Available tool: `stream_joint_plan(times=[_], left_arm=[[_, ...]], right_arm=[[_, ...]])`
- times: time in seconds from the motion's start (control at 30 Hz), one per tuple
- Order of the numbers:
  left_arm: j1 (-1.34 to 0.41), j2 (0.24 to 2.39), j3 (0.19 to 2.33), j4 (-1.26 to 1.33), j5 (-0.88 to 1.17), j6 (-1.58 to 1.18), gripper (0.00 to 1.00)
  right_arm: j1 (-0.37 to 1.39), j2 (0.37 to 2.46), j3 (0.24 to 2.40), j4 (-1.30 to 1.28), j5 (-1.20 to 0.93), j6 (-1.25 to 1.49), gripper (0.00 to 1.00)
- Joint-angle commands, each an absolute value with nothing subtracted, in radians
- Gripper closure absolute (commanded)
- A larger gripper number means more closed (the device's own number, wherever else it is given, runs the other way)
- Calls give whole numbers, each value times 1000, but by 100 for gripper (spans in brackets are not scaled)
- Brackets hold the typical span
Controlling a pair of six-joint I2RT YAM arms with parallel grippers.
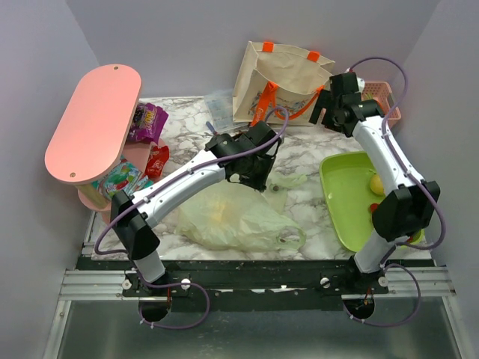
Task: Place the food into the grocery bag and tie it
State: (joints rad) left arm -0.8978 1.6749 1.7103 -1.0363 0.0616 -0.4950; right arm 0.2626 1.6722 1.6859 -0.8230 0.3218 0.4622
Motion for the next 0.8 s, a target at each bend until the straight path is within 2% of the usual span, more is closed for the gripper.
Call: stream_joint_plan(times=[0.0, 0.2, 0.5, 0.77], left_arm=[[-888, 1728, 1791, -1072, 62, -414, 100], [-879, 1760, 1828, -1092, 62, -353, 100], [-855, 1736, 1745, -1028, 89, -325, 100], [-841, 1714, 1706, -982, 124, -314, 100]], right_arm=[[179, 1797, 1819, -821, 331, 438, 0], [117, 2026, 2029, -869, 388, 429, 0], [50, 2277, 2331, -905, 485, 388, 0], [7, 2386, 2404, -808, 533, 334, 0]])
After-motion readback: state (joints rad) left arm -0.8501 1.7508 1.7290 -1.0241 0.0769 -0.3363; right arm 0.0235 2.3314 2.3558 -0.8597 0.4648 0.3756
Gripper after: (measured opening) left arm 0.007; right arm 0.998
